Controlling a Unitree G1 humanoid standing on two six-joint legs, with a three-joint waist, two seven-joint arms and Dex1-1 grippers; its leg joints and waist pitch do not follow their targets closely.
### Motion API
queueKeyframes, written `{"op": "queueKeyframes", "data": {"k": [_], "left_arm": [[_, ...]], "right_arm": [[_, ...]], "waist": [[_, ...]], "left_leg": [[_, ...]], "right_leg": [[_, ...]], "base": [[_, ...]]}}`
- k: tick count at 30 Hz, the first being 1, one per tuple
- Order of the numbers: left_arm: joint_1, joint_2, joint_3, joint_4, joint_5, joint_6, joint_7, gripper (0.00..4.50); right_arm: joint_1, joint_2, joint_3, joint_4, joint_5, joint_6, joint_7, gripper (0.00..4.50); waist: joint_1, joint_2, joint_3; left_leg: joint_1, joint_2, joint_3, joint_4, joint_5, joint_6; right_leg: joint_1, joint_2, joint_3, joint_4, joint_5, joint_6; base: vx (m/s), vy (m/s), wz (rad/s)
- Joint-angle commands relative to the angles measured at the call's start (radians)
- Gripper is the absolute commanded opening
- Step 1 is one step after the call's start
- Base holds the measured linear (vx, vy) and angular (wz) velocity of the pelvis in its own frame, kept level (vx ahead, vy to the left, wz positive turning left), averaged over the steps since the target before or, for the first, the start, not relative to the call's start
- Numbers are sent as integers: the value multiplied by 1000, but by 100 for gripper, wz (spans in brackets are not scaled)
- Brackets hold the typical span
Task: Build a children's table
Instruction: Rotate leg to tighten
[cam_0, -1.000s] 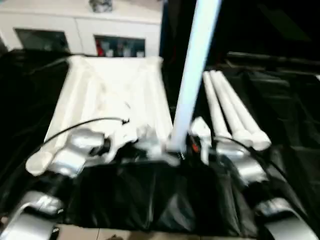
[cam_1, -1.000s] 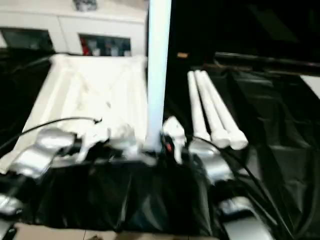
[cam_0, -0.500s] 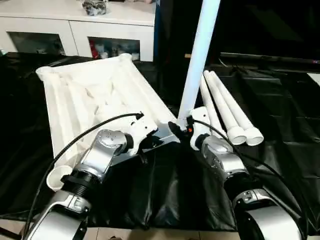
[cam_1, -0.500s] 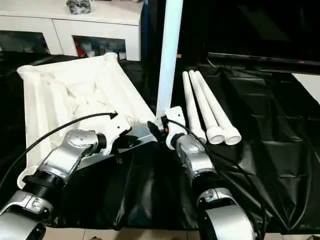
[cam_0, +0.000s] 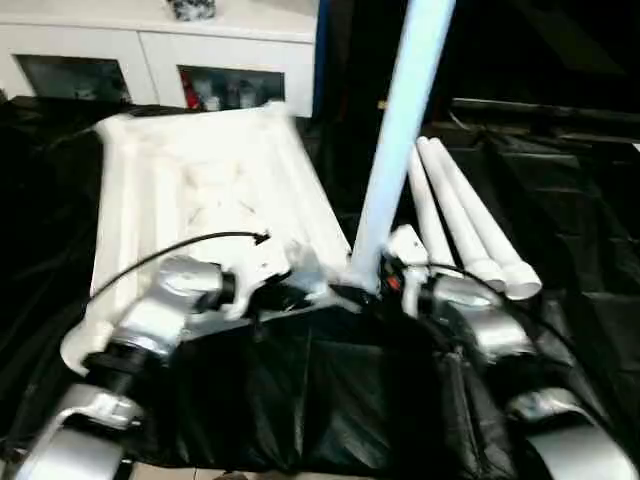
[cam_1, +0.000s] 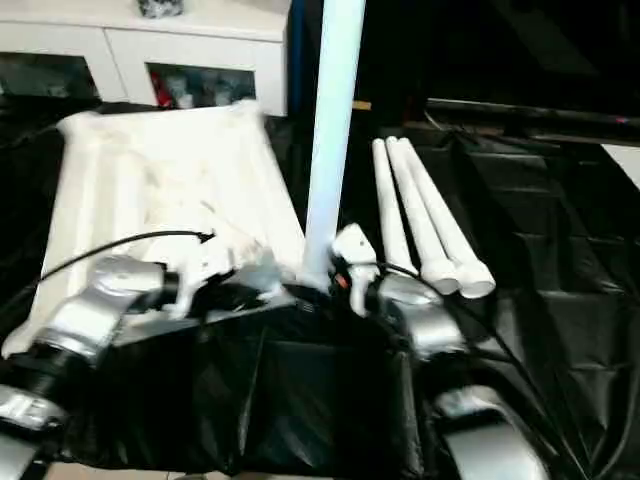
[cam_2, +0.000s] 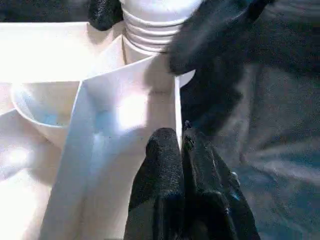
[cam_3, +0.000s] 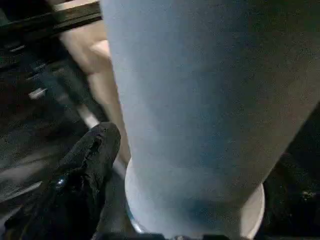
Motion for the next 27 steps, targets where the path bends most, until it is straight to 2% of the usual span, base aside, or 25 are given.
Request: {"op": "queueKeyframes", "data": {"k": [1, 3, 6, 7, 11, 14, 15, 16, 17, 20, 21, 22, 24, 27], "left_arm": [[-14, -2, -42, 10, -4, -25, -58, 0], [-15, 8, -46, 13, -4, -29, -77, 0], [-16, 22, -51, 19, -17, -34, -114, 0], [-16, 26, -53, 19, -16, -37, -117, 0], [-17, 33, -52, 29, -13, -50, -132, 0], [-17, 26, -41, 38, -12, -51, -122, 0], [-19, 19, -37, 38, -12, -43, -104, 0], [-23, 2, -28, 40, -10, -22, -61, 0], [-23, 2, -28, 40, -10, -22, -61, 0], [-39, -46, -17, 52, 24, 28, 74, 0], [-43, -67, -12, 52, 33, 40, 121, 0], [-44, -104, -8, 38, 49, 69, 193, 0], [-42, -131, -8, 22, 64, 94, 242, 0], [-39, -186, -4, -9, 74, 149, 316, 0]], "right_arm": [[27, 4, 84, -33, -5, 19, 125, 379], [33, -6, 97, -45, -7, 23, 153, 346], [41, -22, 117, -64, -9, 34, 196, 341], [42, -23, 122, -67, -12, 35, 200, 314], [49, -23, 122, -83, -14, 48, 205, 298], [45, -7, 105, -77, -17, 63, 158, 277], [38, 4, 90, -61, -19, 68, 122, 274], [20, 26, 67, -20, -32, 59, 30, 274], [20, 26, 67, -20, -32, 59, 30, 273], [-33, 75, 20, 90, -68, 64, -220, 272], [-48, 95, 1, 120, -70, 71, -297, 272], [-70, 129, -28, 163, -67, 79, -413, 272], [-85, 153, -46, 192, -65, 83, -496, 272], [-105, 192, -67, 228, -55, 89, -587, 272]], "waist": [[3, 21, -65], [10, 19, -62], [15, 20, -61], [14, 20, -60], [14, 18, -62], [13, 19, -65], [12, 16, -64], [10, 17, -63], [8, 18, -60], [-3, 15, -50], [-3, 15, -50], [-9, 16, -49], [-17, 16, -49], [-20, 14, -51]], "left_leg": [[1, 34, 1, -60, -116, 78], [2, 34, 1, -62, -145, 67], [8, 34, 1, -65, -174, 43], [6, 34, 1, -66, -178, 37], [3, 33, -1, -65, -162, 34], [1, 32, -2, -63, -134, 38], [1, 32, -2, -64, -131, 38], [2, 31, -1, -64, -140, 32], [3, 31, -1, -66, -156, 26], [10, 28, -8, -73, -253, -18], [10, 28, -8, -73, -253, -18], [9, 25, -13, -74, -270, -28], [14, 25, -15, -75, -283, -31], [14, 24, -11, -72, -279, -12]], "right_leg": [[61, -69, 58, -53, -24, -259], [60, -71, 59, -60, -79, -247], [57, -73, 61, -67, -145, -233], [57, -72, 61, -67, -155, -229], [60, -73, 61, -65, -146, -220], [62, -72, 60, -60, -106, -227], [62, -72, 60, -59, -104, -228], [59, -73, 60, -62, -122, -226], [56, -74, 61, -65, -150, -224], [52, -80, 60, -89, -392, -161], [52, -80, 60, -89, -392, -161], [52, -82, 56, -100, -474, -124], [47, -80, 54, -105, -500, -108], [43, -76, 57, -104, -456, -118]], "base": [[0, 0, 0], [0, 0, 0], [0, 0, 0], [0, 0, 0], [0, 0, 0], [0, 0, 0], [0, 0, 0], [0, 0, 0], [0, 0, 0], [0, 0, 0], [0, 0, 0], [0, 0, 0], [0, 0, 0], [0, 0, 0]]}}
